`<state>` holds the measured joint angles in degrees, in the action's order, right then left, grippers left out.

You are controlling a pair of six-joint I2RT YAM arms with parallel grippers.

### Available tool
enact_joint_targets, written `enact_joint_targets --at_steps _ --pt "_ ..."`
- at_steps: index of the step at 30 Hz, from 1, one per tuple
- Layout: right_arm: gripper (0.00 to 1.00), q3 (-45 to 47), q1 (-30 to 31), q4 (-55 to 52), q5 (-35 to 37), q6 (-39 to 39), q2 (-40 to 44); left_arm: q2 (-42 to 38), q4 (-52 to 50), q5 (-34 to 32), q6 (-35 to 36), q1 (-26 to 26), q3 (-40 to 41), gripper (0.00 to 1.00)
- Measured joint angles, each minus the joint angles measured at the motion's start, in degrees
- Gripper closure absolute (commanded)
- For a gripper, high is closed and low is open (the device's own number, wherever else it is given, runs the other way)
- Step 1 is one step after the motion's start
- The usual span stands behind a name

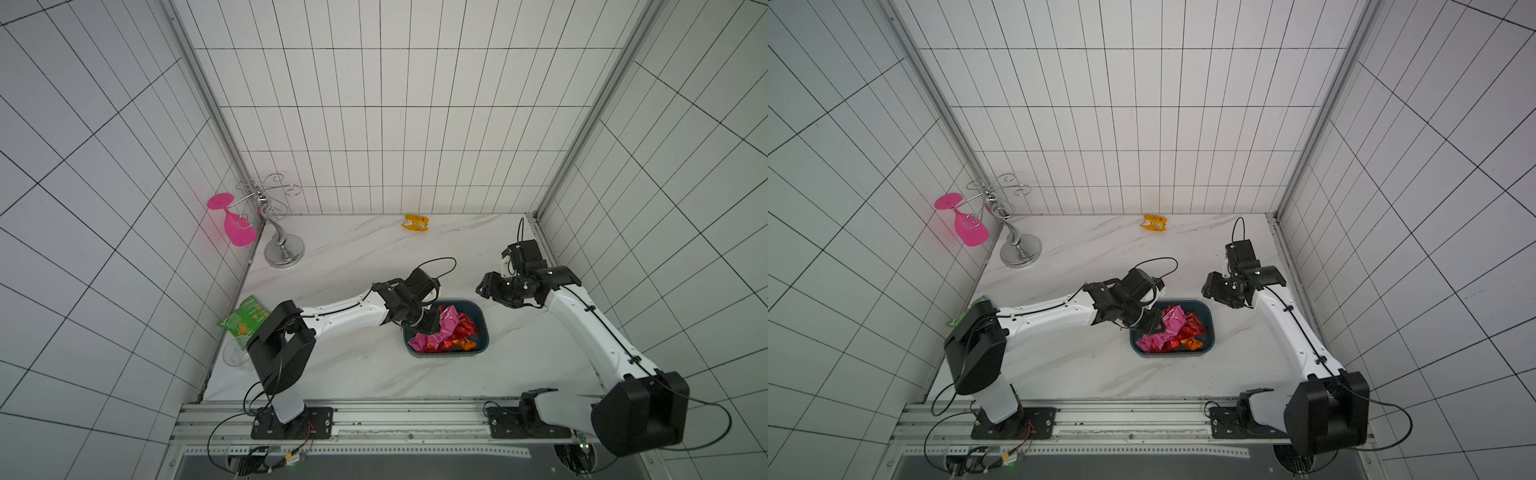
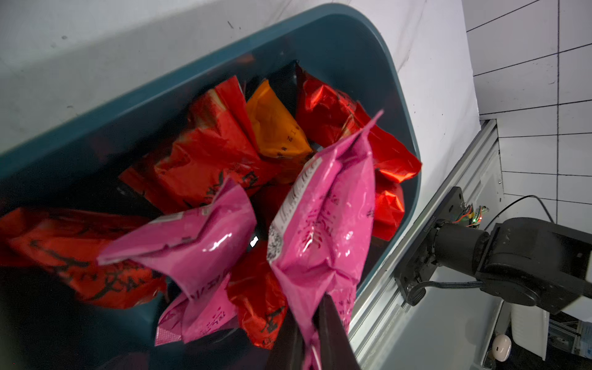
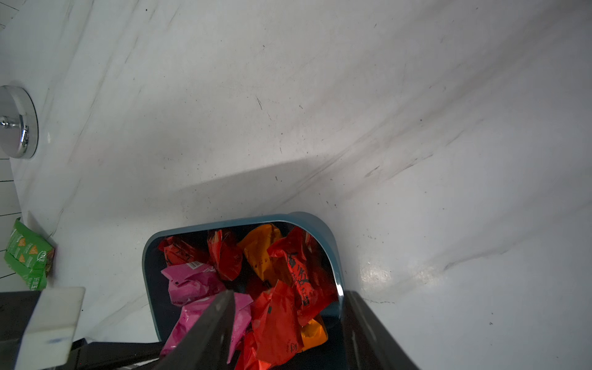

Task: Put the tea bags into the storage box
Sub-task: Place the tea bag in the storage box, then pick up the tea bag from the center of the board.

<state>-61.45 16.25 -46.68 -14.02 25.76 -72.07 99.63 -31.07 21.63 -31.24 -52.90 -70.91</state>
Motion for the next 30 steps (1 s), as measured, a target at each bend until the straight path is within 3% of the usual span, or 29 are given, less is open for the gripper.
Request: enact_joint_targets --at_steps 4,7,12,19,25,30 --pt "0.42 0.17 0.00 0.00 0.59 -0.02 0.79 0.50 -0.98 -1.66 -0.98 0.04 -0.13 0.47" --pt "0.42 0.17 0.00 0.00 1.33 -0.09 0.87 -0.79 -1.84 -3.08 -2.14 0.42 -0.13 0.40" --pt "0.42 -0.48 0.00 0.15 1.40 -0.48 -1.05 -8.63 -2.51 -4.07 -4.26 3.96 -0.11 0.36" --pt "0.38 -7.02 0.52 2.45 0.90 -0.55 -10.14 -22.03 -0.22 -6.99 -7.87 17.16 4.55 0.35" --pt "0.35 -17.88 1.05 8.59 -1.38 0.15 -22.75 -23.52 -1.62 -7.41 -9.97 30.23 11.45 0.35" --pt "0.31 -31.78 1.20 14.01 -4.57 2.93 -38.27 -22.56 -4.74 -7.61 -8.66 33.88 12.33 0.35"
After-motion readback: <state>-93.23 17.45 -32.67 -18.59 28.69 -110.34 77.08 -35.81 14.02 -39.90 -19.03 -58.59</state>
